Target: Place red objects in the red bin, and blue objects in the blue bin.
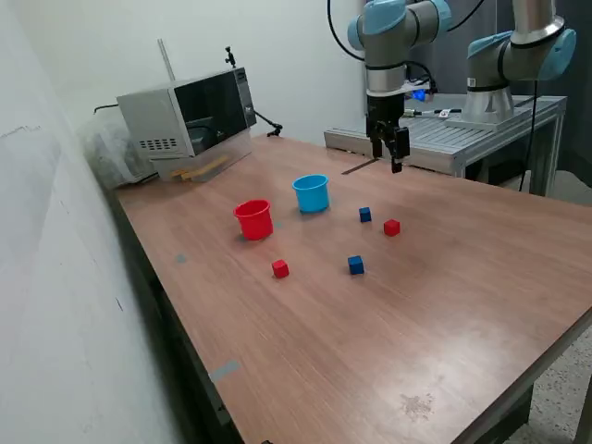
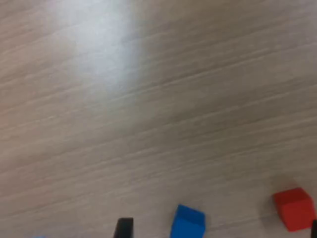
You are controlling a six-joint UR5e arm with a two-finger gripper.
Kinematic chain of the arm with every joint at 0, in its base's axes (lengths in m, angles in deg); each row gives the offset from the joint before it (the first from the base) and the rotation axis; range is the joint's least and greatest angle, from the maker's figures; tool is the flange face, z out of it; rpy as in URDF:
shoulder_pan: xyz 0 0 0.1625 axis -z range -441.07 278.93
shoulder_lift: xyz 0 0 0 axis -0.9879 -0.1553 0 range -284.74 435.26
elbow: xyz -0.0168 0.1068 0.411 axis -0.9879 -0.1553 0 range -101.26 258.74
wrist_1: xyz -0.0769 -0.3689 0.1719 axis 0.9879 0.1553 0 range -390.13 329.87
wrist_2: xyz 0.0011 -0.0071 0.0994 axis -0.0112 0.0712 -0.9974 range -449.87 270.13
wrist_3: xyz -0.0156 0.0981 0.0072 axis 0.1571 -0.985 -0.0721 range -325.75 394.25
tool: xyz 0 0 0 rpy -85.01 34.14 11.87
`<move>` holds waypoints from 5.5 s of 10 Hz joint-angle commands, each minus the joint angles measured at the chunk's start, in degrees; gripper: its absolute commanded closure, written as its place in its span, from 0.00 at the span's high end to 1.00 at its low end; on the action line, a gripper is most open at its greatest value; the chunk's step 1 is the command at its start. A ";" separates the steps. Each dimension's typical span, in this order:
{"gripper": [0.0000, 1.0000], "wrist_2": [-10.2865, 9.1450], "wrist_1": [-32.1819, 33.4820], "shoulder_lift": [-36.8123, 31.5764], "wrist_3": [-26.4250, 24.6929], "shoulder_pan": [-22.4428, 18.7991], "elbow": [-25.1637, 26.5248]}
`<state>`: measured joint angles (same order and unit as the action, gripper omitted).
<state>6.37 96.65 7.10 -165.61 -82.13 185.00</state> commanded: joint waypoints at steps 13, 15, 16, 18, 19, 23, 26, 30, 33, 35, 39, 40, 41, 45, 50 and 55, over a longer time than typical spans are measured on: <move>1.00 -1.58 6.90 12.88 -7.48 5.37 -4.65; 1.00 -1.58 6.90 12.88 -7.48 5.19 -4.39; 1.00 -1.58 6.90 12.96 -7.48 4.93 -4.13; 1.00 -1.58 6.99 12.96 -7.48 4.93 -3.86; 1.00 -1.58 7.25 12.88 -7.48 4.84 -3.77; 0.00 -1.67 9.10 12.88 -7.48 4.93 -3.33; 0.00 -1.67 8.93 12.79 -5.65 5.02 -3.33; 0.00 -1.49 2.89 0.26 6.03 5.19 -2.10; 0.00 -1.14 2.07 -2.59 10.79 11.82 -2.28; 0.00 -1.14 2.16 -2.07 11.15 16.69 -2.45; 0.00 -1.58 2.33 1.36 12.73 19.52 -4.47; 0.00 -1.76 2.68 2.23 12.73 19.17 -5.00; 0.00 -3.50 2.77 3.63 12.73 19.08 -6.05; 0.00 -5.01 5.39 5.84 12.73 18.81 -7.29; 1.00 -4.84 6.38 5.93 12.73 19.60 -7.46; 1.00 -5.01 5.15 3.05 19.20 17.77 -7.47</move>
<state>1.50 102.45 11.98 -150.22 -63.06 177.52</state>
